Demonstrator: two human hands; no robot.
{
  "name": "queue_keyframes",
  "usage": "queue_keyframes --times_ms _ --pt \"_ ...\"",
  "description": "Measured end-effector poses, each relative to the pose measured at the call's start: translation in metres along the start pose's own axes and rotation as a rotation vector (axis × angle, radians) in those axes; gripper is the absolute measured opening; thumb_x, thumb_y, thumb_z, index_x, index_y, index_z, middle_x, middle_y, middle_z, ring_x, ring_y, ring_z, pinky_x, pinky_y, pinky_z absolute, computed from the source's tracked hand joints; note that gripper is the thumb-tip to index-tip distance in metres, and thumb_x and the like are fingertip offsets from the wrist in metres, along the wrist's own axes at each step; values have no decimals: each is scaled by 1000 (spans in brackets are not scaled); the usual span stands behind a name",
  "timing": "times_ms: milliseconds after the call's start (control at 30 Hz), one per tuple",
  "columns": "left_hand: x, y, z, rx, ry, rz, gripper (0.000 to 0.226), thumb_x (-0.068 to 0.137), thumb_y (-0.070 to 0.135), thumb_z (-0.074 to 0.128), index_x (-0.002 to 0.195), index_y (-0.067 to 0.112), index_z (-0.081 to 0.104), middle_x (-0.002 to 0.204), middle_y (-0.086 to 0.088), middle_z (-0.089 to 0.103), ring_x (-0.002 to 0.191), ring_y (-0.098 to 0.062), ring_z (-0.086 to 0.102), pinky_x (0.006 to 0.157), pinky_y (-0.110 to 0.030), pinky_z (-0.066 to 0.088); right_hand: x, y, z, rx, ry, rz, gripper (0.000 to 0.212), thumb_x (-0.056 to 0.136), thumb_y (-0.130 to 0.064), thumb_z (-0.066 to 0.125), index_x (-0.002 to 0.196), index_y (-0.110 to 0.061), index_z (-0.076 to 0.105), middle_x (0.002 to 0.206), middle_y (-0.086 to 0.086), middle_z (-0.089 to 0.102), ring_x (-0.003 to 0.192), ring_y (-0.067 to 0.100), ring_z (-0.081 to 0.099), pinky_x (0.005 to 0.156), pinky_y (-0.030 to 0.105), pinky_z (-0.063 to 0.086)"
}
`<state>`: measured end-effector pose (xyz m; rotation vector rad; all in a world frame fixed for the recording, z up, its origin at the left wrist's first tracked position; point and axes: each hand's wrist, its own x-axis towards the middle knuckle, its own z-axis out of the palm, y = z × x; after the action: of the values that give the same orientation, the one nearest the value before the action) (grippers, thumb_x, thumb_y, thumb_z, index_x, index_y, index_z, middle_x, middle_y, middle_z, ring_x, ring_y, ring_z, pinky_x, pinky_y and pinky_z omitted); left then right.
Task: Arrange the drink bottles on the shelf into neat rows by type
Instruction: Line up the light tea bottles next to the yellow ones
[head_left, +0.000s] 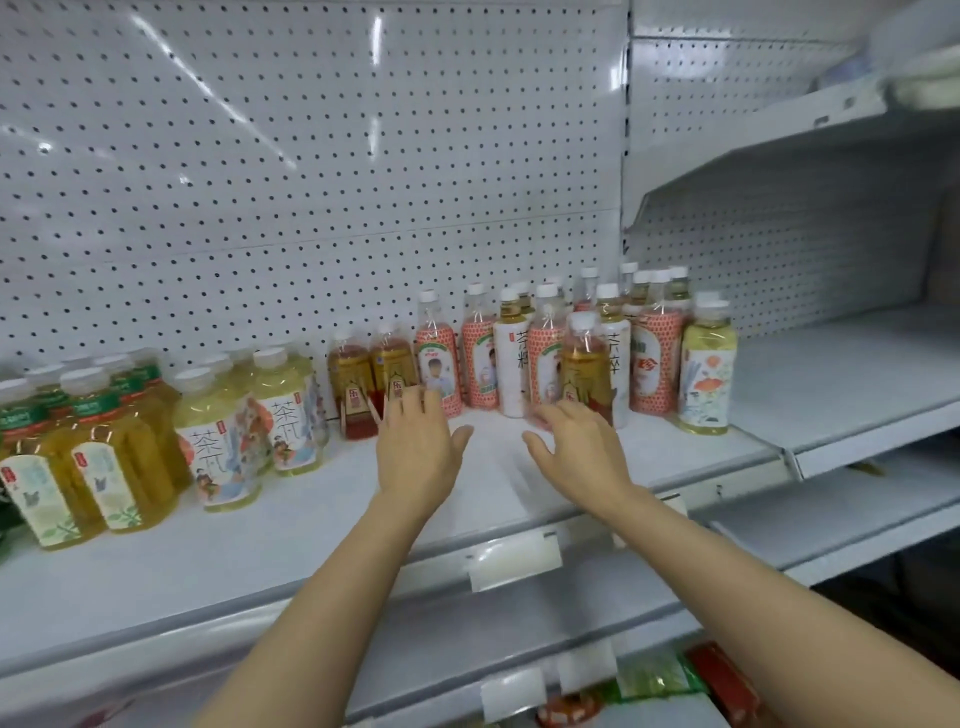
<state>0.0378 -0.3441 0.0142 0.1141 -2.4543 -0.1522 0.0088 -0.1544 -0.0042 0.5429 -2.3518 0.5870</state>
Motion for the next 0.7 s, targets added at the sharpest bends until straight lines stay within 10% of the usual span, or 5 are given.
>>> queue_keyframes --times_ms 700 --pt "30 261 74 -477 -231 7 65 93 45 60 140 5 39 137 -14 48 124 -32 49 98 -42 45 -42 196 -91 -152 56 173 27 84 -25 64 105 -9 68 98 9 69 92 30 62 77 38 51"
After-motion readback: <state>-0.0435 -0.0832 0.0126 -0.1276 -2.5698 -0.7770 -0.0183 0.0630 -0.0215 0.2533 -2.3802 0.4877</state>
